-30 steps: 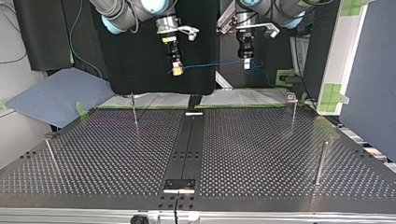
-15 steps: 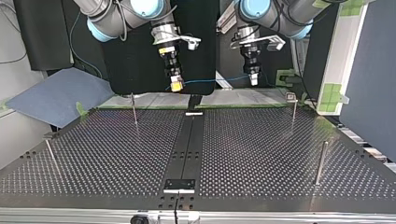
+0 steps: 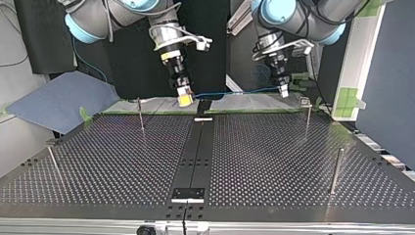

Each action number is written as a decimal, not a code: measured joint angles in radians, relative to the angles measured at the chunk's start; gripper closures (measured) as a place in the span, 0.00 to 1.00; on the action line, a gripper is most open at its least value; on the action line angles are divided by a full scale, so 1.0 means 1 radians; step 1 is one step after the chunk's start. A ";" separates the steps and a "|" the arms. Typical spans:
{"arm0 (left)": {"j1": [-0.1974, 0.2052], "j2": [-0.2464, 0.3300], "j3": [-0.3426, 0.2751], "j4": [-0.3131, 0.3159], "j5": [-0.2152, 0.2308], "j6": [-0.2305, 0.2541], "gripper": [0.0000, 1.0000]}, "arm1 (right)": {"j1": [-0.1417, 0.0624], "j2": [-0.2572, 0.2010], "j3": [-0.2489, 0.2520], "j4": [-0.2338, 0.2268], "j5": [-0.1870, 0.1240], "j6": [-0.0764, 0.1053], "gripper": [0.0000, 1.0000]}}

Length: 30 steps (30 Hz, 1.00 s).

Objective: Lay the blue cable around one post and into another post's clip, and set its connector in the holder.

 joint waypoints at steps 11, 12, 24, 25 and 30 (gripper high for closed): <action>0.052 0.098 0.090 -0.098 -0.006 -0.053 0.99 | 0.005 -0.031 -0.086 0.071 -0.051 -0.019 1.00; 0.059 0.105 0.098 -0.105 -0.003 -0.059 0.99 | 0.007 -0.025 -0.092 0.077 -0.055 -0.022 1.00; 0.159 0.208 0.130 -0.207 0.089 -0.158 0.99 | 0.026 0.061 -0.186 0.134 -0.081 -0.071 1.00; 0.170 0.219 0.131 -0.219 0.101 -0.167 0.99 | 0.028 0.064 -0.196 0.136 -0.081 -0.071 1.00; 0.211 0.260 0.142 -0.260 0.133 -0.187 0.99 | 0.032 0.074 -0.230 0.141 -0.082 -0.070 1.00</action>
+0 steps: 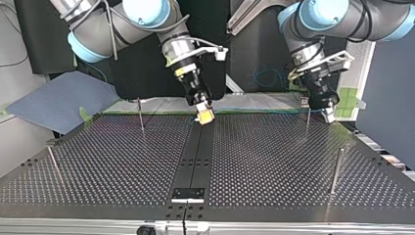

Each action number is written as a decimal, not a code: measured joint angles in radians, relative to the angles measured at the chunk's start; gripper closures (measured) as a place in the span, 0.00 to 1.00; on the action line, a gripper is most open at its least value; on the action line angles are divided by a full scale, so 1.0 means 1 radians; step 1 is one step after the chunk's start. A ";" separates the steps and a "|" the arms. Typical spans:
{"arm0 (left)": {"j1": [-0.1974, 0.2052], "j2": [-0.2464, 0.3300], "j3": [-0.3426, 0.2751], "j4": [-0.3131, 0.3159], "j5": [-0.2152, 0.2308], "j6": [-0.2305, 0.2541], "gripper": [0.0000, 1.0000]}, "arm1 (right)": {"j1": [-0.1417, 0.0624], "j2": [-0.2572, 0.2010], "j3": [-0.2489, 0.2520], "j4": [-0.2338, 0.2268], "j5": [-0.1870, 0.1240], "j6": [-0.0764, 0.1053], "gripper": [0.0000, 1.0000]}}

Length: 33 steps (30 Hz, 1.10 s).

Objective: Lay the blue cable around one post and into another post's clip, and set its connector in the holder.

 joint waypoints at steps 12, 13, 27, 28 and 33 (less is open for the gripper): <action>0.101 0.091 0.066 -0.101 0.036 -0.043 0.99 | 0.025 0.037 -0.099 0.026 0.000 -0.002 1.00; 0.112 0.089 0.077 -0.112 0.045 -0.045 0.99 | 0.028 0.039 -0.106 0.027 -0.001 -0.002 1.00; 0.210 -0.010 0.189 -0.136 0.136 -0.060 0.99 | 0.050 0.074 -0.182 0.049 -0.002 0.003 1.00; 0.215 -0.016 0.194 -0.132 0.141 -0.061 0.99 | 0.050 0.079 -0.191 0.054 -0.002 0.003 1.00; 0.236 -0.031 0.208 -0.119 0.170 -0.073 0.99 | 0.051 0.091 -0.223 0.061 -0.003 0.003 1.00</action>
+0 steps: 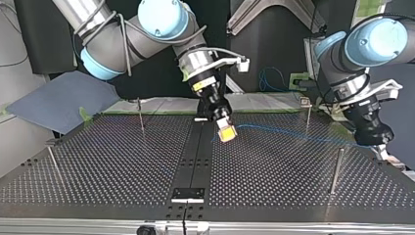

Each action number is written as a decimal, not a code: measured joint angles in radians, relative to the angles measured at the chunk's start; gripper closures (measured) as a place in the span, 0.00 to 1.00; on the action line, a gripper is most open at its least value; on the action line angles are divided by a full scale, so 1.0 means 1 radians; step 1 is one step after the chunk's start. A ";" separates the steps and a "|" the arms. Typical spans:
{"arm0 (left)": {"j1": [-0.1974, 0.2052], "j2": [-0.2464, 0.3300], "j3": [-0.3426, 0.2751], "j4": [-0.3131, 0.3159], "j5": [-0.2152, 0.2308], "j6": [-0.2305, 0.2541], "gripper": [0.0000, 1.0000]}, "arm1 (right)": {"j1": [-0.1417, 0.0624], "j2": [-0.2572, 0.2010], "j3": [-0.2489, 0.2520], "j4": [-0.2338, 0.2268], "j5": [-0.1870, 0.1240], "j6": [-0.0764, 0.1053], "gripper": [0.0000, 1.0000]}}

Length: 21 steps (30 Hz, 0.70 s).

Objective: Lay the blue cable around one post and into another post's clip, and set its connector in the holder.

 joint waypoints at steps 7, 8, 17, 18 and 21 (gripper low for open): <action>0.037 -0.026 0.023 0.005 0.054 -0.025 0.99 | -0.002 0.026 -0.043 0.014 -0.001 0.000 1.00; 0.042 -0.032 0.028 0.006 0.061 -0.029 0.99 | -0.002 0.029 -0.049 0.015 -0.001 0.000 1.00; 0.094 -0.095 0.069 0.022 0.135 -0.078 0.99 | -0.004 0.076 -0.125 0.050 0.002 -0.002 1.00; 0.102 -0.099 0.070 0.024 0.144 -0.084 0.99 | -0.004 0.080 -0.133 0.053 0.002 -0.003 1.00; 0.130 -0.110 0.072 0.027 0.173 -0.109 0.99 | -0.004 0.094 -0.154 0.063 0.003 -0.005 1.00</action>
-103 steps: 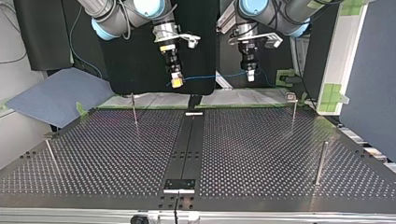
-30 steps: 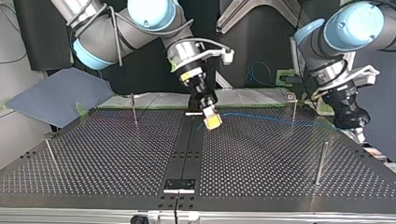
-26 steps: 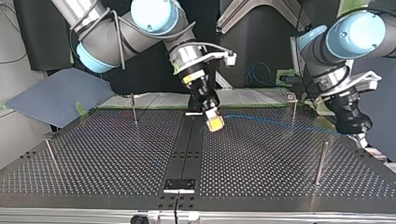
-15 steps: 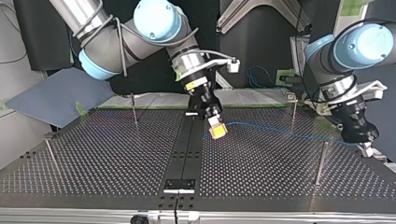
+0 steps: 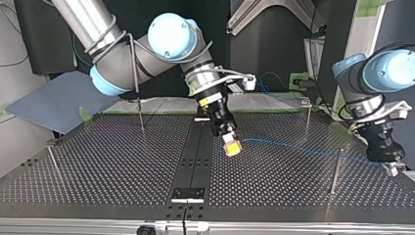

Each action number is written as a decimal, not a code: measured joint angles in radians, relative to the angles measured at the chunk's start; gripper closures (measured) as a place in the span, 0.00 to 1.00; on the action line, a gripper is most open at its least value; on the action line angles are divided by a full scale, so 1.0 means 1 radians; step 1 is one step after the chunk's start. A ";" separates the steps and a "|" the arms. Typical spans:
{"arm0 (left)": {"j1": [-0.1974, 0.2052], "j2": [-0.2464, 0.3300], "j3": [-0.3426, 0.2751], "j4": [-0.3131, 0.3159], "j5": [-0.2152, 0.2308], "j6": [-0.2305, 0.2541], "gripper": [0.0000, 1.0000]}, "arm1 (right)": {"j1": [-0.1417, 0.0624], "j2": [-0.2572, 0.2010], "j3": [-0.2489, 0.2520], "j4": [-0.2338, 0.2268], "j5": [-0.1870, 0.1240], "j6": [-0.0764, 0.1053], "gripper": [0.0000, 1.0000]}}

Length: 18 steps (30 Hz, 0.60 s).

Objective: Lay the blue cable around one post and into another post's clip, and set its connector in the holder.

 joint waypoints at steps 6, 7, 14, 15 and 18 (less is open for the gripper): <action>0.057 -0.028 0.003 0.023 0.058 -0.024 0.99 | -0.003 0.016 -0.020 0.008 0.003 -0.002 1.00; 0.067 -0.036 0.004 0.028 0.068 -0.024 0.99 | -0.005 0.018 -0.021 0.008 0.004 -0.003 1.00; 0.081 -0.085 0.008 0.044 0.132 0.011 0.99 | -0.014 0.037 -0.042 0.008 0.009 -0.005 1.00; 0.081 -0.088 0.009 0.048 0.139 0.011 0.99 | -0.014 0.040 -0.046 0.008 0.012 -0.007 1.00; 0.080 -0.100 0.021 0.060 0.162 0.004 0.99 | -0.017 0.051 -0.062 0.009 0.023 -0.010 1.00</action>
